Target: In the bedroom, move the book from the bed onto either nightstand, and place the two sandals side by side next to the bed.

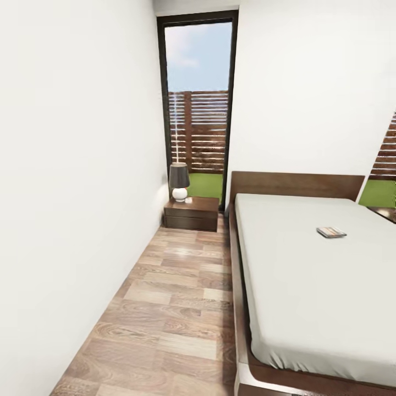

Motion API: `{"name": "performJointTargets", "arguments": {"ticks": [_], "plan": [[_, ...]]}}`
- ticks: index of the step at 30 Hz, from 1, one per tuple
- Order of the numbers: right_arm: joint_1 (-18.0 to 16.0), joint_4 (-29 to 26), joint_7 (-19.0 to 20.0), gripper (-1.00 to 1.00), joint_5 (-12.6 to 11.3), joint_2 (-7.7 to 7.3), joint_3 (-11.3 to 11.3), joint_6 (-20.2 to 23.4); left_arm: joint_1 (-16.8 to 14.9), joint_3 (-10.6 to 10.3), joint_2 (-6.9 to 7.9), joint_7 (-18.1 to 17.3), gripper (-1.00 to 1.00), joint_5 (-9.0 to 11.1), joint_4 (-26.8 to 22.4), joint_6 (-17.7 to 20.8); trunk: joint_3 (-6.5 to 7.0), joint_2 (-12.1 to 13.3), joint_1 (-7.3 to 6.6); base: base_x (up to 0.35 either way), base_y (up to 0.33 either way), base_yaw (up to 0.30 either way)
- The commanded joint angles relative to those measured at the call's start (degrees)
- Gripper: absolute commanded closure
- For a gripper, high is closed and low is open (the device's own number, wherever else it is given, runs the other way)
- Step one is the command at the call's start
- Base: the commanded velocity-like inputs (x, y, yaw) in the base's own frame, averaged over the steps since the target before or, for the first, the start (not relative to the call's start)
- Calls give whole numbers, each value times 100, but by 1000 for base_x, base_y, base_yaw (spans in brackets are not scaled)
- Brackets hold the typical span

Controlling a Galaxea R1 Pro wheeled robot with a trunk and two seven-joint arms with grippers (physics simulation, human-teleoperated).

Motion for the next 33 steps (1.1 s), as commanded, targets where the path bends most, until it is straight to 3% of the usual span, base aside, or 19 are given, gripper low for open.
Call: {"name": "performJointTargets", "arguments": {"ticks": [1,33], "plan": [[-1,0,-4,-100,4,1,4,2,1,-3,0,-3,-100,33,-1,-16,-3,-2,0,0,0,-86],[-1,0,-3,-100,0,1,4,2,1,-2,0,-2,-100,33,-1,-16,-3,-2,0,0,0,-86]]}}
